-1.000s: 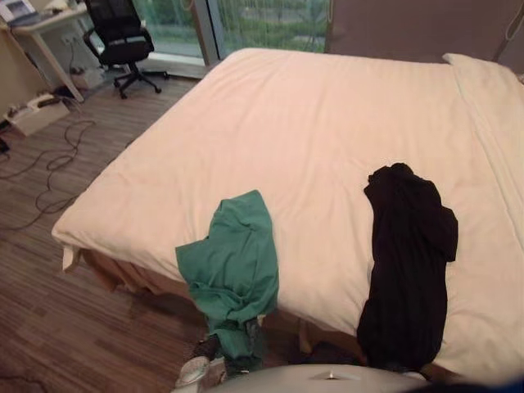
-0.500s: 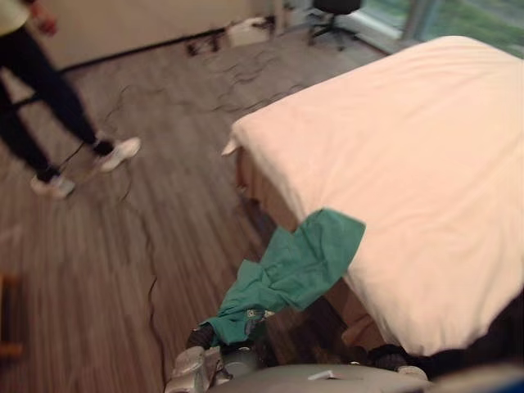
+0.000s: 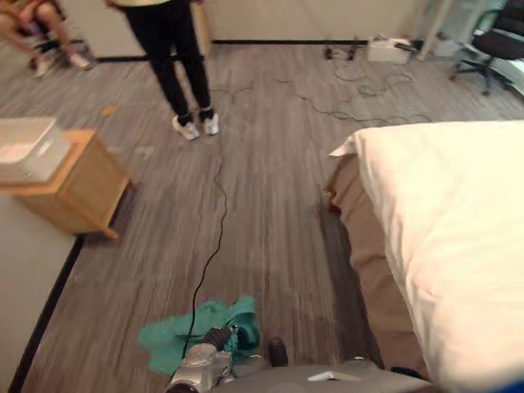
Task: Tidy the bed and pick cloth on bed and put in laundry
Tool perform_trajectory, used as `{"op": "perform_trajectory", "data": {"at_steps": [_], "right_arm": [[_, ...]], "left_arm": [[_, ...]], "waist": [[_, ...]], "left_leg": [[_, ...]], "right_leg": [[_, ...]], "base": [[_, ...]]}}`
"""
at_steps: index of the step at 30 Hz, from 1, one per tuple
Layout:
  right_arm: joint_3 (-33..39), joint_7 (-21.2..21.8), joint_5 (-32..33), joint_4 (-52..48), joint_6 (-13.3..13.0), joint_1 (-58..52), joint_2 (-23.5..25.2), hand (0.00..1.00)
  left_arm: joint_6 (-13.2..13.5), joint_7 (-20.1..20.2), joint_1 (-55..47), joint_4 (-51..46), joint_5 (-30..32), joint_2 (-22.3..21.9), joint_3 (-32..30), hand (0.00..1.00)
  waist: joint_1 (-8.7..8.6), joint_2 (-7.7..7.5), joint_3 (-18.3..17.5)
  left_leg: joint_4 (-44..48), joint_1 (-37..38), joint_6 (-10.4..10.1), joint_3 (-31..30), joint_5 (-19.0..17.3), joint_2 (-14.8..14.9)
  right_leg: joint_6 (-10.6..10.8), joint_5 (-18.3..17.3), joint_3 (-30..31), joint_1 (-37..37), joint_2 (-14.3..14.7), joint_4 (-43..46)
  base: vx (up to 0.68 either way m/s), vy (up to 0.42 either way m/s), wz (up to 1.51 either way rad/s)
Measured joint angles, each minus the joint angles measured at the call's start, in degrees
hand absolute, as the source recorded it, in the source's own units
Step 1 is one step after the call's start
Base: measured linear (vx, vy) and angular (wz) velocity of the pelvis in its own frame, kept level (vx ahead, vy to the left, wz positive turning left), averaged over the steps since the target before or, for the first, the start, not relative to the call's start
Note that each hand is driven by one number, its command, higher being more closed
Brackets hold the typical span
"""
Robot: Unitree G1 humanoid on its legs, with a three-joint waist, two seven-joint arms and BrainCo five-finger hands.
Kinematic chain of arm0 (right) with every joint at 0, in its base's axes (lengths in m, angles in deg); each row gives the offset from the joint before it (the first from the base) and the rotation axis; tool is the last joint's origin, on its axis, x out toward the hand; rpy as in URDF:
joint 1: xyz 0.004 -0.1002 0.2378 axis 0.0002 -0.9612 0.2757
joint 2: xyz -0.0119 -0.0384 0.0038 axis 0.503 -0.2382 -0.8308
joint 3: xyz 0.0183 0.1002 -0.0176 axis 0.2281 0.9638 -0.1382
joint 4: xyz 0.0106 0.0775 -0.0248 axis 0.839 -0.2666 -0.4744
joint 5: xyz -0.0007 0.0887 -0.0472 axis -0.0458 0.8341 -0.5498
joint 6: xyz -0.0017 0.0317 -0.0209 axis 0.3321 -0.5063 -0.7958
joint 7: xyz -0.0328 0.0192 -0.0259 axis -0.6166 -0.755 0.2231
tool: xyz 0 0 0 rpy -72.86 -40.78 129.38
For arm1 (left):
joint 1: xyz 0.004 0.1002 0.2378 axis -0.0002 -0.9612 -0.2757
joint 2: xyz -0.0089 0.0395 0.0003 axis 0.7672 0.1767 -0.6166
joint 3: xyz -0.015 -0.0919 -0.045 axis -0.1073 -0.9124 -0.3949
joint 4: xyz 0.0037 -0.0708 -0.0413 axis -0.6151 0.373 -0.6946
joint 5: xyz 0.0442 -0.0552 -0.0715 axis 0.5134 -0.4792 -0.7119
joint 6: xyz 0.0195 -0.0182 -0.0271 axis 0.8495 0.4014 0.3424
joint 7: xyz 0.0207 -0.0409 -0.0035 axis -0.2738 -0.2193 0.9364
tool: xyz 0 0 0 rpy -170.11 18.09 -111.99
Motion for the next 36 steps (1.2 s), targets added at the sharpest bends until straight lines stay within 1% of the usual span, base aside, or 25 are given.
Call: {"op": "perform_trajectory", "data": {"at_steps": [2,3,4,5,6,7,8,9,11,12,13,14,18,21,24,27,28,29,30,31,32,34,35,36], "right_arm": [[-1.88,0.28,0.35,-0.11,-1.46,-1.58,0.06,1.0],[-3.19,0.29,1.32,-0.08,-2.01,-1.73,0.09,1.0],[-4.1,0.36,1.84,-0.14,-2.0,-1.99,0.56,1.0],[-4.09,0.43,2.14,-0.3,-1.87,-2.06,0.67,1.0],[-4.04,0.5,2.19,-0.88,-1.65,-2.2,0.49,1.0],[-4.05,0.53,2.2,-2.2,-1.09,-2.28,0.49,1.0],[-4.12,0.54,2.19,-3.14,-0.13,-2.35,0.49,1.0],[-4.21,0.54,2.19,-3.45,0.41,-2.48,0.5,1.0],[-5.53,0.53,2.2,-3.69,2.19,-2.91,0.5,1.0],[-5.82,0.54,2.19,-3.7,2.48,-2.9,0.55,1.0],[-6.46,0.61,2.14,-3.69,2.64,-2.75,0.62,1.0],[-6.35,2.55,1.61,-2.72,2.66,-2.75,0.46,1.0],[-6.34,2.56,1.61,-2.72,2.66,-2.75,0.46,1.0],[-6.34,2.62,1.85,-2.75,2.59,-2.77,0.43,1.0],[-6.37,2.63,2.35,-2.75,2.52,-2.77,0.44,1.0],[-6.36,2.63,4.19,-2.58,2.56,-2.76,0.44,1.0],[-6.35,2.65,4.55,-2.25,2.57,-2.69,0.44,1.0],[-6.38,2.68,4.63,-2.11,2.62,-2.52,0.49,1.0],[-6.43,2.69,4.67,-2.08,2.71,-2.46,0.53,1.0],[-6.42,2.74,4.89,-2.19,3.25,-2.44,0.35,1.0],[-6.43,2.68,6.27,-2.42,3.72,-2.37,0.06,1.0],[-6.62,2.52,7.88,-2.48,4.11,-2.16,-0.62,1.0],[-6.42,2.54,8.44,-2.65,4.33,-1.68,-0.74,1.0],[-6.19,2.62,8.44,-2.91,4.39,-0.62,-0.77,1.0]], "left_arm": [[0.43,-0.08,0.03,0.85,1.24,-0.23,-0.21,1.0],[0.57,-0.16,0.0,1.04,1.23,-0.23,-0.39,1.0],[0.58,-0.2,-0.14,1.01,1.21,-0.25,-1.19,1.0],[0.53,-0.38,-0.08,1.03,1.23,-0.51,-2.19,1.0],[0.46,-0.98,-0.36,0.91,1.2,-1.12,-2.88,1.0],[0.48,-1.38,-0.99,0.29,1.06,-1.86,-4.6,1.0],[0.61,-1.42,-1.73,-0.47,0.8,-2.19,-5.64,1.0],[0.7,-1.38,-1.99,-0.83,0.52,-2.42,-6.16,1.0],[1.69,-1.15,-2.96,-1.29,0.52,-2.2,-6.4,1.0],[1.82,-1.1,-3.12,-1.39,0.51,-2.03,-6.43,1.0],[1.98,-1.0,-3.27,-1.44,0.52,-1.76,-6.46,1.0],[2.73,-0.84,-4.49,-1.99,0.5,-2.18,-7.59,1.0],[2.73,-0.83,-4.5,-2.0,0.5,-2.22,-7.72,1.0],[2.61,-0.76,-4.72,-1.98,-0.27,-2.99,-10.79,1.0],[2.52,-0.62,-4.8,-1.74,-1.11,-3.08,-11.44,1.0],[1.82,0.14,-4.83,-1.16,-1.89,-3.36,-13.37,1.0],[1.35,0.31,-5.06,-1.14,-3.43,-3.4,-14.6,1.0],[1.25,0.48,-5.27,-1.3,-4.83,-3.67,-16.47,1.0],[1.26,0.56,-5.31,-1.48,-5.79,-3.7,-17.18,1.0],[1.26,0.75,-5.32,-2.41,-7.24,-4.21,-19.28,1.0],[1.28,1.03,-5.46,-3.58,-8.62,-4.94,-21.35,1.0],[1.55,1.21,-5.48,-4.22,-9.95,-5.67,-22.17,1.0],[1.59,1.22,-5.47,-4.15,-10.07,-5.81,-21.98,1.0],[1.92,1.27,-5.39,-4.17,-10.09,-5.69,-21.31,1.0]], "waist": [[-0.05,0.0,0.14],[-0.21,-0.59,-0.04],[-0.16,-1.22,-0.12],[-0.23,-1.95,-0.39],[-0.11,-1.79,-0.43],[-0.05,-1.48,-0.67],[0.01,-1.29,-0.79],[0.07,-1.32,-0.78],[0.22,-1.9,-1.96],[0.37,-2.22,-2.25],[0.85,-2.74,-2.55],[1.51,-2.98,-5.06],[1.48,-2.97,-5.06],[1.41,-2.93,-5.05],[1.33,-2.91,-5.07],[1.51,-2.98,-5.1],[1.7,-3.07,-5.15],[1.87,-3.33,-5.09],[2.06,-3.49,-5.01],[3.35,-3.4,-4.76],[4.41,-2.78,-4.18],[5.2,-1.77,-3.48],[5.73,-1.16,-3.12],[6.03,-1.17,-2.91]], "left_leg": [[0.0,-0.43,-0.51,-1.75,0.97,-0.61],[0.0,-0.44,-0.78,-2.3,1.17,-1.59],[-0.02,-0.48,-0.66,-2.14,1.06,-2.83],[-0.01,-0.37,-0.45,-1.23,0.9,-3.25],[0.0,-0.39,-0.55,0.23,0.12,-3.05],[0.04,-0.1,-0.56,3.89,-0.29,-2.42],[0.02,0.56,-0.68,5.54,-0.04,-1.93],[0.0,0.79,-1.09,5.21,0.43,-1.86],[-0.04,1.89,-1.0,3.91,0.34,-1.67],[-0.04,1.88,-0.98,3.73,0.33,-1.68],[-0.04,1.89,-0.85,3.31,0.41,-1.69],[-0.13,1.97,-2.29,1.9,1.8,-1.6],[-0.13,1.92,-2.36,2.05,1.73,-1.56],[-0.12,1.88,-2.53,3.67,1.13,-1.25],[-0.12,1.96,-2.46,4.6,0.72,-1.15],[-0.07,2.03,-2.46,5.37,0.33,-1.15],[0.33,1.92,-2.43,5.84,0.24,-1.06],[2.84,0.95,-1.8,6.25,-0.67,-0.72],[7.04,-0.94,-1.73,6.41,-2.49,-0.04],[19.39,-6.4,-1.58,6.9,-6.59,2.38],[32.62,-11.86,-1.44,6.73,-8.96,5.56],[44.48,-15.8,-1.88,4.66,-8.85,8.22],[46.89,-16.49,-2.33,3.95,-8.6,8.5],[48.5,-16.71,-3.92,3.62,-9.0,8.54]], "right_leg": [[-0.23,-0.37,10.24,-1.71,4.27,-4.35],[-0.8,0.0,13.87,-2.05,5.26,-7.03],[-1.2,0.87,14.42,-1.96,4.65,-9.25],[-1.68,0.0,13.46,-1.61,3.92,-9.82],[-1.34,0.08,12.25,-1.55,3.47,-10.29],[-1.12,0.21,11.13,-2.16,2.83,-9.99],[-0.8,0.39,9.96,-1.5,2.67,-9.51],[-0.37,0.69,9.73,-1.03,2.69,-9.17],[0.1,1.82,9.78,-0.16,3.06,-8.13],[0.1,1.82,9.76,-0.04,3.14,-8.13],[0.08,1.83,9.75,0.02,3.25,-8.11],[-0.57,1.52,8.99,1.1,3.7,-10.26],[-0.58,1.51,9.04,1.08,3.71,-10.39],[-0.72,1.43,10.23,1.01,3.95,-11.46],[-0.78,1.34,10.17,1.02,3.83,-12.0],[-0.75,1.33,5.73,1.1,2.76,-12.07],[-0.65,1.4,4.8,1.16,2.52,-12.1],[-0.48,1.83,4.23,1.39,2.19,-12.05],[-0.44,2.52,4.21,1.4,2.13,-11.98],[-0.34,3.23,4.08,1.51,2.31,-12.06],[-0.4,3.28,3.52,2.6,2.94,-12.06],[-0.79,2.93,2.74,4.88,3.77,-12.05],[-0.85,2.47,3.07,5.59,3.76,-12.28],[-0.98,2.31,3.73,6.64,3.35,-12.81]], "base": [[0.02,-0.055,0.67],[0.03,-0.051,0.38],[0.02,-0.051,0.24],[0.01,-0.051,0.11],[0.0,-0.067,-0.03],[0.03,-0.098,-0.05],[0.04,-0.084,-0.05],[0.06,-0.09,0.09],[0.08,-0.078,0.18],[0.11,-0.09,0.15],[0.07,-0.06,0.07],[0.05,-0.042,0.04],[0.0,0.0,-0.01],[0.0,-0.009,-0.27],[0.02,-0.029,-0.2],[0.04,-0.031,-0.12],[0.05,-0.031,-0.16],[0.07,-0.032,-0.12],[0.1,-0.044,-0.04],[0.12,-0.055,0.03],[0.09,-0.049,0.07],[0.01,-0.009,0.05],[0.02,0.061,-0.13],[0.05,0.079,-0.21]]}}
